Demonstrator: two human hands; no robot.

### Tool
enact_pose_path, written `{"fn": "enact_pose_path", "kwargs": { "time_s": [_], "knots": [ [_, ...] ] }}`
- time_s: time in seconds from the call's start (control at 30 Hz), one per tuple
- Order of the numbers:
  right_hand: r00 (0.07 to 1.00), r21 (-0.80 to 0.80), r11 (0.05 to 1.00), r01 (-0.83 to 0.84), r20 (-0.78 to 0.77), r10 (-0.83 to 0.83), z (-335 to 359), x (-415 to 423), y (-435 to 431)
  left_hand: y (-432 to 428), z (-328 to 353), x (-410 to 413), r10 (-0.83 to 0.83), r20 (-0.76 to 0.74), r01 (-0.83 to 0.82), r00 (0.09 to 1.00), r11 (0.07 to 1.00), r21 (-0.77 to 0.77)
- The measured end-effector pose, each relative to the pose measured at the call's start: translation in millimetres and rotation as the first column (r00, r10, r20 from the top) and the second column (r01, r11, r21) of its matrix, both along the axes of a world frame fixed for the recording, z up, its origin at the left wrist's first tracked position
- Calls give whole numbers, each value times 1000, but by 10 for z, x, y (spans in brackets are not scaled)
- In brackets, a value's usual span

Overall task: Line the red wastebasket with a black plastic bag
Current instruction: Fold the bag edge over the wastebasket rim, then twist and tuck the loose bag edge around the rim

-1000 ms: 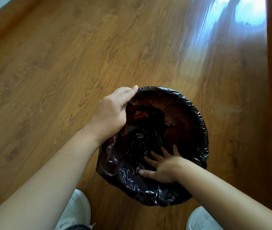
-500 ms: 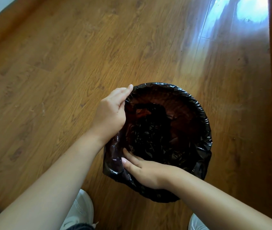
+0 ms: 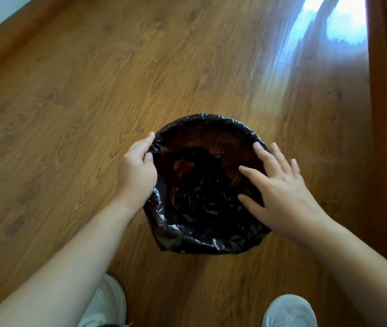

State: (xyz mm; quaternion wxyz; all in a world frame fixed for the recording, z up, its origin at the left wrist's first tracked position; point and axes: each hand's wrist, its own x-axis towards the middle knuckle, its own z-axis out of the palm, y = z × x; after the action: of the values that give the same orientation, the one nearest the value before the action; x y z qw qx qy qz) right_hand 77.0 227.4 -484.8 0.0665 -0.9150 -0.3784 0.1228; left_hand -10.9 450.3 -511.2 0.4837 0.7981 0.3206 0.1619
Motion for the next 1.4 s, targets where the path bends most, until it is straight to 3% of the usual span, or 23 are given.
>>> {"fn": "enact_pose_path", "kwargs": {
  "time_s": [0.17, 0.33, 0.57, 0.67, 0.73, 0.83, 0.9, 0.93, 1.0, 1.1, 1.4],
  "knots": [
    [964, 126, 976, 178, -223, -147, -115, 98, -155, -156, -26, 90, 100, 5, -100, 995, 994, 39],
    [995, 170, 980, 101, -15, -100, -76, 185, -77, -327, -53, 267, 285, 7, -284, 959, 957, -51],
    [997, 226, 971, -72, -14, 77, -30, -31, -82, -526, 0, 459, 408, -10, -401, 913, 892, -211],
    [996, 221, 972, -74, -37, 84, -50, -42, -85, -588, -20, 431, 320, -25, -314, 947, 909, -275],
    [997, 264, 963, -51, -38, 64, -75, -46, -87, -594, -21, 321, 226, -12, -224, 974, 950, -216],
    [998, 343, 939, -21, -48, 40, -87, -68, -101, -560, 33, 72, 24, 104, -46, 994, 976, 214],
    [997, 364, 930, -50, -28, 65, -80, -85, -120, -520, 48, -37, -225, 127, 135, 966, 859, 494],
    [997, 360, 930, -74, -6, 81, -82, -93, -132, -503, 61, -55, -337, 103, 228, 936, 802, 552],
    [995, 336, 936, -101, 27, 98, -93, -100, -149, -514, 81, -43, -487, 14, 395, 873, 725, 565],
    [994, 332, 937, -109, 37, 103, -123, -77, -159, -594, 55, -20, -589, -93, 546, 803, 663, 513],
    [996, 378, 924, -64, 84, 34, -238, -45, -62, -617, -1, 9, -642, -170, 612, 747, 565, 553]
  ]
}}
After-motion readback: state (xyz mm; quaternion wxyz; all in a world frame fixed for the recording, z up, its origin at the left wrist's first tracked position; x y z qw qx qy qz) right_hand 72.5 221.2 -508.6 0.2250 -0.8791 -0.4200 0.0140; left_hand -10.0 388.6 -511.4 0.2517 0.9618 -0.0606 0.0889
